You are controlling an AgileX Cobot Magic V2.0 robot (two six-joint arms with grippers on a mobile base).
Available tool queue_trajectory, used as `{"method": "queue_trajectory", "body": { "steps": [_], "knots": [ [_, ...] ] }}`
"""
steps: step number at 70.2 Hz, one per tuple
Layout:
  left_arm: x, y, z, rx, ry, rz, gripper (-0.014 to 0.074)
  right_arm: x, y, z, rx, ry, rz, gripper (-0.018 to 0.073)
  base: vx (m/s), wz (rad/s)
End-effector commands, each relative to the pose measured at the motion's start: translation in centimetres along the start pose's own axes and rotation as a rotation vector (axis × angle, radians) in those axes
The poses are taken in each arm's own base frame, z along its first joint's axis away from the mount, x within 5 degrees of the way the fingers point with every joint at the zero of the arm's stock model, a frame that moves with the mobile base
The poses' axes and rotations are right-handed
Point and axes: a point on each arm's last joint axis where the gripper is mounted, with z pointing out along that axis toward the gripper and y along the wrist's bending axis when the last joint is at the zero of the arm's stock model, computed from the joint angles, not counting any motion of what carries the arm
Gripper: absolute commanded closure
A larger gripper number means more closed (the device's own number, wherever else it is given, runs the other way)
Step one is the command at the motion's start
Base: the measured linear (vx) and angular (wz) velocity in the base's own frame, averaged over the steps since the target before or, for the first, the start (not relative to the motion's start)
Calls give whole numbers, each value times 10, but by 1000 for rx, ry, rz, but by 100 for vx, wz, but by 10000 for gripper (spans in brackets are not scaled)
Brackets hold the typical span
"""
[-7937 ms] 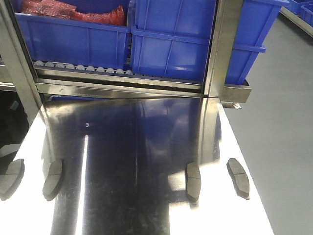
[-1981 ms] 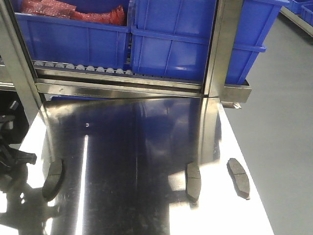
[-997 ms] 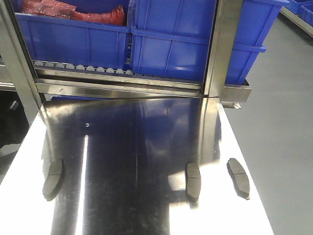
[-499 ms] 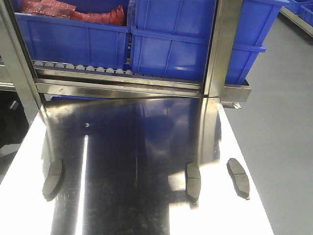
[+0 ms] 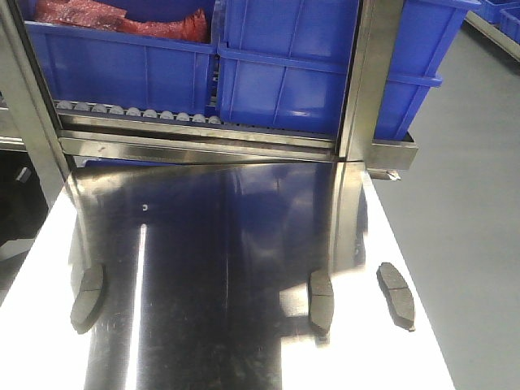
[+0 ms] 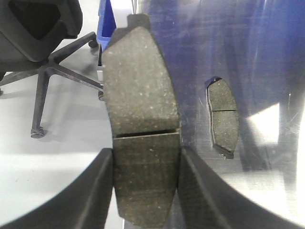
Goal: Move and align brake pads A on conveyor
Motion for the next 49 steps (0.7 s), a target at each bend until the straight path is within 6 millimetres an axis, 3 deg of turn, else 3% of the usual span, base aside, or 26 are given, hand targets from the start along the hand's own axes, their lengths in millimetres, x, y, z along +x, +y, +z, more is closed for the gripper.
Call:
{"method": "queue_trajectory", "body": {
  "steps": [1,36,44,49],
  "knots": [
    [-15,0,-8,2,-111,-2,405,-5,0,-1,1,-77,-7,563,0,0],
    [-15,0,-8,2,-111,-2,405,-9,0,-1,1,-118,-7,563,0,0],
    [-15,0,-8,2,-111,-2,405,-18,0,-2,1,-153,-7,563,0,0],
    [-15,0,-8,2,-111,-2,405,-34,1,-4,0,-162,-18,563,0,0]
  ]
}}
